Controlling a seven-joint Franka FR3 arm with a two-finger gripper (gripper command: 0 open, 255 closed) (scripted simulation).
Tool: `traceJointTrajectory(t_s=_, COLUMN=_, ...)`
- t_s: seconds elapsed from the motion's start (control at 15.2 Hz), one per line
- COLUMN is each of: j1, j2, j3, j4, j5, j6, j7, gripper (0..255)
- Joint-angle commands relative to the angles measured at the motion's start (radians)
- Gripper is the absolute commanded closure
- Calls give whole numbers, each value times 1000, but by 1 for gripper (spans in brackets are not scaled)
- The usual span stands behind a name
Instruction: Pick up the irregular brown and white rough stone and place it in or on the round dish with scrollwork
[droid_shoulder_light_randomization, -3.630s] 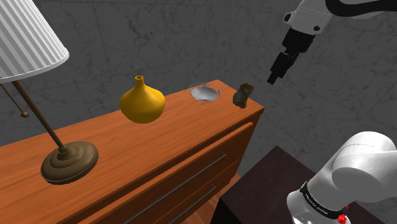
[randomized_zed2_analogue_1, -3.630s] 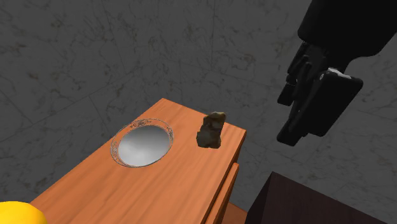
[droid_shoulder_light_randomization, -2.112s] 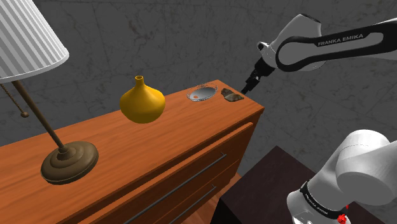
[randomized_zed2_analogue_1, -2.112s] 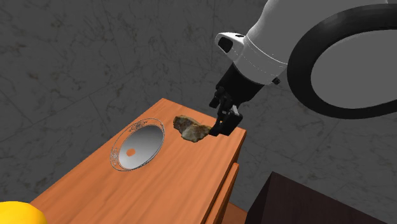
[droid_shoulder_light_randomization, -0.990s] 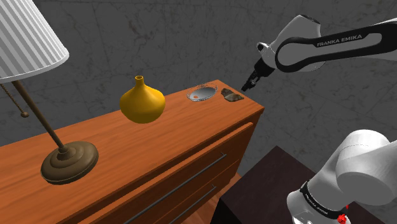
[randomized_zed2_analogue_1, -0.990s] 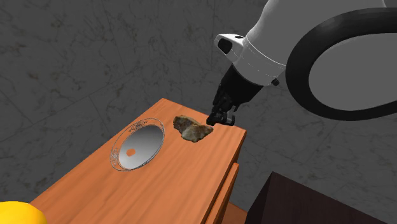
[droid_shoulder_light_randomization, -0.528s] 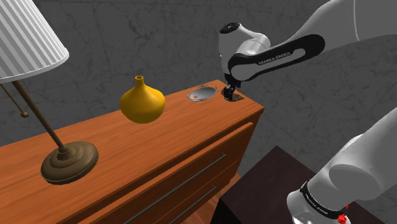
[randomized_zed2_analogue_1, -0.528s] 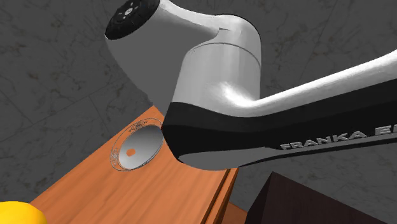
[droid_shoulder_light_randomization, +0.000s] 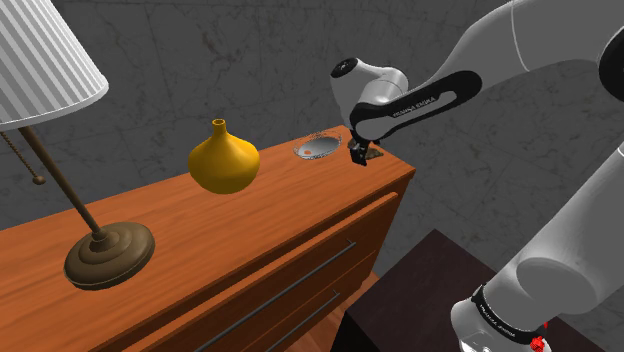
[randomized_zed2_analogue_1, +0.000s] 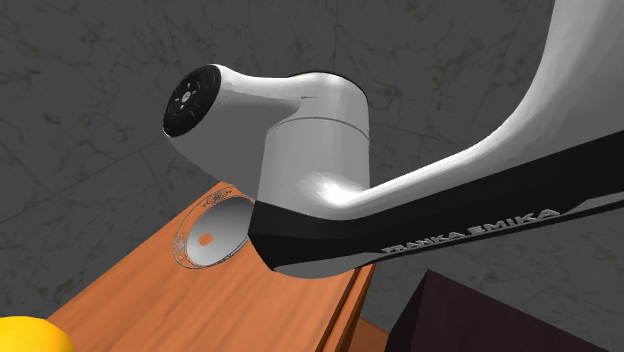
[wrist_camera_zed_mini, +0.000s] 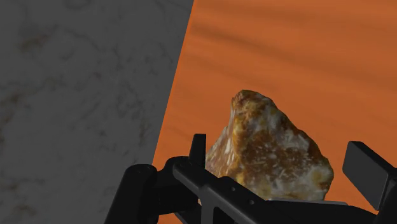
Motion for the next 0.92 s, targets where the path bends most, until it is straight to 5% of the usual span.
traceJointTrajectory(t_s=0.0, j1=-3, j2=5, j3=-3, j4=-4, j5=-5, j6=9, j7=2, gripper=0)
traceJointTrajectory(t_s=0.4, j1=-2, j2=5, j3=-3, j4=-4, j5=-5, j6=9, j7=2, gripper=0)
traceJointTrajectory(t_s=0.46, j1=-2, j2=5, j3=-3, j4=-4, j5=-5, j6=9, j7=2, gripper=255)
traceJointTrajectory(t_s=0.86, j1=-3, j2=5, j3=-3, j4=-4, j5=-5, j6=9, j7=2, gripper=255)
